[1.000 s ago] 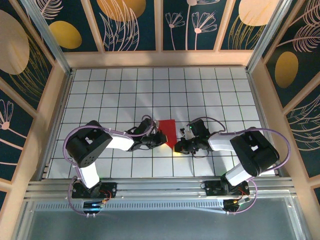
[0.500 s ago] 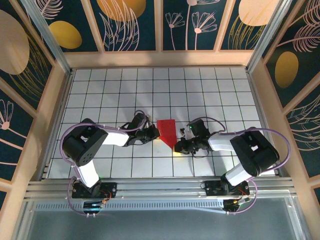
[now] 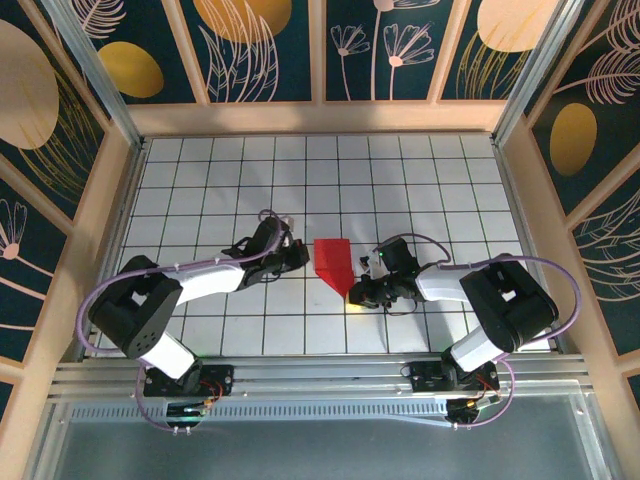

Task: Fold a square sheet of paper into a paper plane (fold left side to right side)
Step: Third fold the triangle at the center of the table.

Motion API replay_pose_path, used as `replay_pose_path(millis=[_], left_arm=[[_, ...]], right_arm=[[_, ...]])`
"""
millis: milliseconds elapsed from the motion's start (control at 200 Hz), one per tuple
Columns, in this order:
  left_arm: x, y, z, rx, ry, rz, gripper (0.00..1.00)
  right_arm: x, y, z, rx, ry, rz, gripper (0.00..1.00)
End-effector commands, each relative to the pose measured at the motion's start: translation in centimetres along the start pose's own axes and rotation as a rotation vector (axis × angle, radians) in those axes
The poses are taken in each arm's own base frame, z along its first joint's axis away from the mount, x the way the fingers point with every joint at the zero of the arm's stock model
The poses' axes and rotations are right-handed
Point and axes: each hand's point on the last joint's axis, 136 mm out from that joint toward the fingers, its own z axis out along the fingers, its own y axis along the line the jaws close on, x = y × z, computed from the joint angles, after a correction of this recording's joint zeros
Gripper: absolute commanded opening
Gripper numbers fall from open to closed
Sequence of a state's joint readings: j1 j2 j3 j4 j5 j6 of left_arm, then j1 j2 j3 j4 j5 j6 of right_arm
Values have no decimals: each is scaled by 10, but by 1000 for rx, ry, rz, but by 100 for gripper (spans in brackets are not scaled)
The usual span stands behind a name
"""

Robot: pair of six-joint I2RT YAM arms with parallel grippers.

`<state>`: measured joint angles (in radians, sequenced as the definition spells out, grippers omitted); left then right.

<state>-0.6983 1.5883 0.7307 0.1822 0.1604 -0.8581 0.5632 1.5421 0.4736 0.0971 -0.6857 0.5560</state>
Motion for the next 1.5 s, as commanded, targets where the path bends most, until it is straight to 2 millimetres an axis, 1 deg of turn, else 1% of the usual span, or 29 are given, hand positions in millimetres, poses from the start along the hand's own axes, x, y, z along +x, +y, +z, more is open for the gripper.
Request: replay_pose_path(millis=[0,65,120,140,310,460,596,676,816,986,1056,1166,1326,1491], left_arm=[[34,-27,17,45,124,91,2],[45,-36,26,48,151,102,2],[46,-43,27,57,142,101,3],[50,-35,34,37,154,92,3],[57,-21,44,-20,184,79,3],[62,-4,49,-89,202,77,3],[63,5,49,-138,204,75,2],[65,9,50,-153,208,72,2],[68,16,53,-179,223,69,0],[69,20,53,-201,227,73,0],[70,20,54,-201,232,74,0],[69,20,54,-202,233,74,0],[70,20,55,-201,236,76,0],[69,19,54,-199,236,77,0]], right_arm=[[21,-64,3,262,22,79,0],[21,-64,3,262,19,79,0],[21,-64,3,263,17,79,0],[22,-64,2,263,17,79,0],[19,-62,2,261,15,73,0],[18,-61,2,257,13,70,0],[14,-55,2,242,4,64,0],[9,-46,0,212,-9,56,0],[-6,-19,-5,142,-42,28,0],[-27,21,-22,61,-103,-19,0],[-33,33,-26,33,-124,-28,0],[-40,39,-25,15,-138,-23,0],[-42,42,-11,14,-113,-29,0],[-41,37,3,23,-98,-16,0]])
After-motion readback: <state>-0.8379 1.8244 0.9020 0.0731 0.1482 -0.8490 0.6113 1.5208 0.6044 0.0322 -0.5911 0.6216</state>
